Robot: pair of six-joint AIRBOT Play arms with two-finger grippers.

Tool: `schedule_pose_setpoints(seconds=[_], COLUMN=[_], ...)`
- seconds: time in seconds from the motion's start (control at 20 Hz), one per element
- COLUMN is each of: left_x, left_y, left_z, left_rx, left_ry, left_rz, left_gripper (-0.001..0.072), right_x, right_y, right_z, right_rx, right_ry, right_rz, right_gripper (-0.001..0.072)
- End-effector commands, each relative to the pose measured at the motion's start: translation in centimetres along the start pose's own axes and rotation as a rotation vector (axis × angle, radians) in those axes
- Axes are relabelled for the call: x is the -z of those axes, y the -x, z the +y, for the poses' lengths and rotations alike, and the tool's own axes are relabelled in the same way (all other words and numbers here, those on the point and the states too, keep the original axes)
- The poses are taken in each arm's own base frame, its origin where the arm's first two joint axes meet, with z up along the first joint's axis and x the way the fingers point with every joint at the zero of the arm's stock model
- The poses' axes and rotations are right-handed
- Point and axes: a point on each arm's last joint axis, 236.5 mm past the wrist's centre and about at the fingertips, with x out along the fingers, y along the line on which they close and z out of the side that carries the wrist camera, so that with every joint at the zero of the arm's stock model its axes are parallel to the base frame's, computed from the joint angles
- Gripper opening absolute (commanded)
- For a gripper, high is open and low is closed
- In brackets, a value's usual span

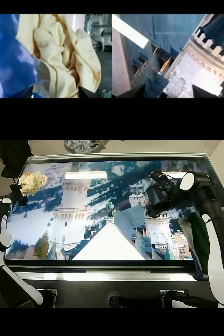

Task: Fold the shirts.

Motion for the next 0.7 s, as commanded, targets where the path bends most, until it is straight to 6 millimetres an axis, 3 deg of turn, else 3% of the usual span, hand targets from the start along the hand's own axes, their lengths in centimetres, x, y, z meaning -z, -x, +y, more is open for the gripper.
schedule_pose_setpoints(seconds=[0.0,0.05,0.1,0.25,0.3,0.4,0.55,0.65], left_x=[-1.0,-0.9,-0.7,-0.5,-0.5,-0.5,-0.3,0.2], left_y=[-1.1,-1.3,-1.4,-1.5,-1.5,-1.6,-1.3,-0.2], left_z=[1.0,1.0,0.8,0.1,0.0,0.3,-0.6,-3.6], left_rx=[0.036,0.043,0.05,0.076,0.082,0.078,0.085,0.124], left_ry=[0.114,0.11,0.108,0.101,0.1,0.1,0.079,-0.01], left_rz=[-0.073,-0.086,-0.095,-0.129,-0.138,-0.14,-0.129,-0.132], left_gripper=[0.072,0.0699,0.0608,0.0434,0.0334,0.0047,0.0022,0.002], right_x=[0.0,0.0,-0.1,-0.6,-0.7,-0.9,-0.3,0.1], right_y=[0.0,0.0,0.0,0.1,0.1,0.2,0.2,0.2], right_z=[0.6,0.7,0.8,1.8,2.2,2.8,3.2,2.9], right_rx=[-0.024,-0.029,-0.034,-0.075,-0.091,-0.119,-0.133,-0.123], right_ry=[-0.003,-0.005,-0.006,-0.013,-0.016,-0.02,-0.017,-0.014], right_rz=[0.002,0.0,-0.002,-0.023,-0.031,-0.038,-0.01,0.007], right_gripper=[0.0686,0.0686,0.0686,0.0686,0.0686,0.0686,0.0686,0.0686])
